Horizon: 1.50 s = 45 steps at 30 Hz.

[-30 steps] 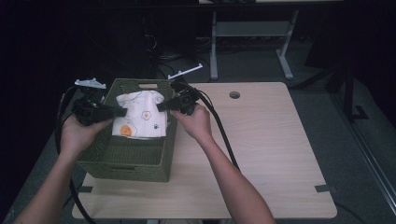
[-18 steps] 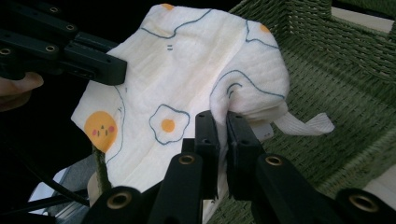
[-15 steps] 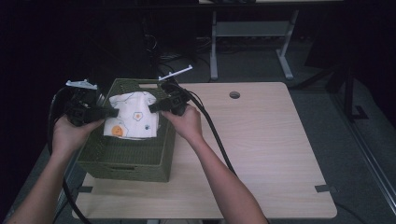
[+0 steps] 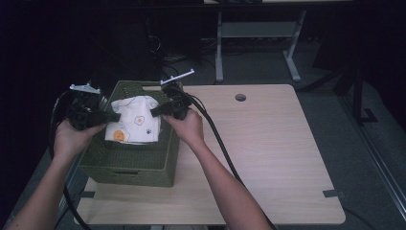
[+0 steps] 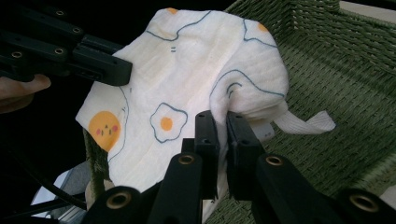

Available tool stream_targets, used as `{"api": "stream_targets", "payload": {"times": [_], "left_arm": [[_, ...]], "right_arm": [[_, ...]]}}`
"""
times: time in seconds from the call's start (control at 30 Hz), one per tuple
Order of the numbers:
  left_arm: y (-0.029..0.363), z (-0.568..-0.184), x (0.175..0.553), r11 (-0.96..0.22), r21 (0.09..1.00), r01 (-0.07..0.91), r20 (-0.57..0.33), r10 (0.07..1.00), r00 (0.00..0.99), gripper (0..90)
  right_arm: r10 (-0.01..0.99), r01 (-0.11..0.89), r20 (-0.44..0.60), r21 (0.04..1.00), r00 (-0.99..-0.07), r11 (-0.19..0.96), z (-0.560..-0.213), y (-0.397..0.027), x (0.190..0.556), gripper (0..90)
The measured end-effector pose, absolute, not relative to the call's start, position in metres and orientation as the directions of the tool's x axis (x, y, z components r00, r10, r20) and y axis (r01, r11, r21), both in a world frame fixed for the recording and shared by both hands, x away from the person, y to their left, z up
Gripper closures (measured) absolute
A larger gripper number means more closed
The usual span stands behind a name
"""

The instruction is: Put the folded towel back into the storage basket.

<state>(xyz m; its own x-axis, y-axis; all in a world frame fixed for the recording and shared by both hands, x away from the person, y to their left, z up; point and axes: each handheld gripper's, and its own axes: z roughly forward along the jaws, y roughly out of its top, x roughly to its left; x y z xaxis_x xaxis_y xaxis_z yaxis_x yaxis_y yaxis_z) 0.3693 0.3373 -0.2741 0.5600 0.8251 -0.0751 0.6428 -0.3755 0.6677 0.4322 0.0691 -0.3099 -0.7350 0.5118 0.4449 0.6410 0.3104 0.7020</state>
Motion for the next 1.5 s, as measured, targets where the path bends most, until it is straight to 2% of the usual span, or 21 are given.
{"api": "stream_targets", "payload": {"times": [0.17, 0.2, 0.23, 0.27, 0.33, 0.63, 0.97, 1.5], "left_arm": [[0.339, -0.277, 0.373, -0.383, 0.66, 0.647, -0.064, 0.829, 0.556, 83.2], [0.339, -0.278, 0.373, -0.384, 0.659, 0.647, -0.056, 0.833, 0.551, 79.5], [0.339, -0.281, 0.376, -0.381, 0.651, 0.657, -0.01, 0.861, 0.508, 71.5], [0.339, -0.281, 0.376, -0.381, 0.651, 0.657, -0.01, 0.861, 0.508, 64.9], [0.344, -0.287, 0.38, -0.354, 0.647, 0.675, -0.032, 0.873, 0.488, 64.0], [0.348, -0.294, 0.378, -0.338, 0.644, 0.686, -0.049, 0.877, 0.478, 64.9], [0.336, -0.291, 0.377, -0.35, 0.654, 0.67, -0.051, 0.864, 0.501, 64.9], [0.326, -0.292, 0.377, -0.352, 0.655, 0.668, -0.063, 0.856, 0.513, 62.2]], "right_arm": [[0.513, 0.646, 0.451, 0.699, -0.73, 0.307, -0.311, 0.072, 0.432, 83.8], [0.52, 0.643, 0.443, 0.702, -0.731, 0.307, -0.312, 0.073, 0.433, 79.0], [0.536, 0.647, 0.435, 0.699, -0.723, 0.305, -0.313, 0.074, 0.434, 70.6], [0.536, 0.647, 0.435, 0.699, -0.723, 0.305, -0.313, 0.074, 0.434, 70.6], [0.563, 0.665, 0.435, 0.683, -0.703, 0.303, -0.316, 0.073, 0.437, 65.9], [0.564, 0.664, 0.43, 0.678, -0.705, 0.314, -0.322, 0.067, 0.437, 68.2], [0.559, 0.664, 0.435, 0.681, -0.705, 0.308, -0.321, 0.059, 0.437, 68.1], [0.567, 0.664, 0.435, 0.688, -0.7, 0.292, -0.316, 0.038, 0.439, 64.7]]}}
